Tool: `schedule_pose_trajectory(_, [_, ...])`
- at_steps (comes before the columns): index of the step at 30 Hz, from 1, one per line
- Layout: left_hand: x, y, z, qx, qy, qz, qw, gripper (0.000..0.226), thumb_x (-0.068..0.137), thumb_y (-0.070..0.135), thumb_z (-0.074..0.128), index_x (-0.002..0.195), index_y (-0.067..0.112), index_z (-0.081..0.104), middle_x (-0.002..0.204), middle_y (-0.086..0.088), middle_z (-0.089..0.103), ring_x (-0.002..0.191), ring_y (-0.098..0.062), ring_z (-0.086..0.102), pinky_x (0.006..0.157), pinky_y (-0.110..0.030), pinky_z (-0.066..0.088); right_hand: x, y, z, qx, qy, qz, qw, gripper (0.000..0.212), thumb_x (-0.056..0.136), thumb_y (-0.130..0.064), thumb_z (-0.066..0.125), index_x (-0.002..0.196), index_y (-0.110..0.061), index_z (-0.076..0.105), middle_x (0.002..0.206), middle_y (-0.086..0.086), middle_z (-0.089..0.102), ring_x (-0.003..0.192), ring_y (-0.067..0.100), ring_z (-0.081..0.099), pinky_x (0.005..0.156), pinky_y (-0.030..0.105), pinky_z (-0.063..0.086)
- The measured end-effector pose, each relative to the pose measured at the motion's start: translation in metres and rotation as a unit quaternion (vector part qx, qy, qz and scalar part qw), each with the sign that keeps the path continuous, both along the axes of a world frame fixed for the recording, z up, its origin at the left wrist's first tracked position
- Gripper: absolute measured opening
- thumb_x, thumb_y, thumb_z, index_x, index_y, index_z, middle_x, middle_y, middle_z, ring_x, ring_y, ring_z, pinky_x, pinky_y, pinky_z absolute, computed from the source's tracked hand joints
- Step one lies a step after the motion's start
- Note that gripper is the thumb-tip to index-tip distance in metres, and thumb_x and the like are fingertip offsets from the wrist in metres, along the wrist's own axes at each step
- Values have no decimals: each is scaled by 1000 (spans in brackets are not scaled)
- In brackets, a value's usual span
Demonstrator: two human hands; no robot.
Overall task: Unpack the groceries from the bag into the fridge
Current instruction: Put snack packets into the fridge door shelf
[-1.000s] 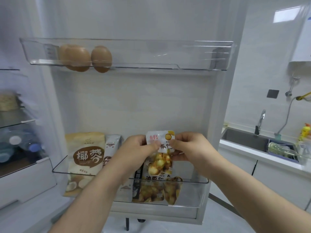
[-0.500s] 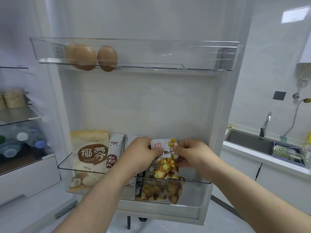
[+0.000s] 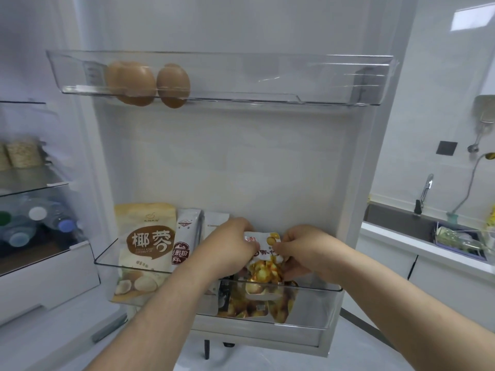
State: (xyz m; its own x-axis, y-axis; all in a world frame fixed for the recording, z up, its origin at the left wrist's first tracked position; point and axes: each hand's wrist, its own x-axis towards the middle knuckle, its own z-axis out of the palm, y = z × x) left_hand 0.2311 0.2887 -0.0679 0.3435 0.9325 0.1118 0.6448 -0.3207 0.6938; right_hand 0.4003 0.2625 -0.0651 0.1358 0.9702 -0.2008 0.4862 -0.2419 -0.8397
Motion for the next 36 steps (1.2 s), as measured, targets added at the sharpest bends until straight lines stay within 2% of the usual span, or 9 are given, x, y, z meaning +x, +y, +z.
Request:
schedule_pose_trajectory(7, [-15,-13,6,58,55,-12,997,50,94,35,57,142,29,43,142,6,50,129,-10,48,101,-23,39,-3,3,-7,-45,-81,42,995,17,94,-23,63,91,-6,63,79,14,73,80,28,74,77,42,62])
schedule_pose_trajectory(10, [-26,-21,11,68,22,-27,997,37,93,34,60,130,36,54,124,18,60,113,2,55,95,-20,44,-4,3,-8,-45,-118,45,991,23,92,-25,65,98,-3,65,90,18,74,84,31,74,79,45,61])
schedule_pose_trajectory(14, [-45,-33,8,99,-8,-25,995,4,89,35,66,87,36,69,82,21,68,78,11,60,63,-9,43,-4,4,-8,-54,-139,50,988,23,90,-29,64,98,-7,67,92,15,75,86,31,74,81,48,60])
schedule_pose_trajectory(19, [-59,-37,-6,49,37,-63,996,9,74,42,78,81,37,75,81,25,68,76,3,64,71,-27,57,-2,5,-10,-79,-77,76,991,14,92,-20,63,95,-7,67,82,10,75,77,28,75,75,38,61])
schedule_pose_trajectory(28, [-60,-31,-10,69,72,-68,993,8,74,40,80,76,33,77,74,26,66,72,4,62,67,-27,55,-2,4,-11,-111,-57,133,983,9,90,-18,69,96,-11,70,93,7,77,87,25,75,85,39,59])
schedule_pose_trajectory(30, [-60,-31,-11,75,70,-68,992,9,74,42,79,76,34,77,75,26,66,72,4,62,68,-28,55,-4,-2,-7,-94,-80,125,984,11,90,-24,70,92,-13,71,86,3,77,80,20,75,77,33,60])
schedule_pose_trajectory(32, [-60,-31,-13,78,68,-69,992,10,75,44,79,77,34,77,74,25,66,74,4,62,69,-29,56,-5,-9,-4,-52,-157,114,980,25,88,-37,68,91,-12,70,85,6,76,81,23,74,78,39,61])
schedule_pose_trajectory(34, [-60,-31,-14,85,68,-69,992,12,75,46,78,79,35,77,74,23,67,75,5,61,70,-29,56,-4,-21,1,-4,-233,101,967,34,86,-46,64,97,-15,67,95,5,74,86,22,72,81,43,60])
schedule_pose_trajectory(36, [-61,-30,-15,93,67,-68,991,13,76,47,77,81,34,77,75,22,67,75,5,61,70,-28,56,-2,-39,5,44,-280,95,954,35,89,-51,59,115,-28,61,113,-8,67,97,13,67,85,34,58])
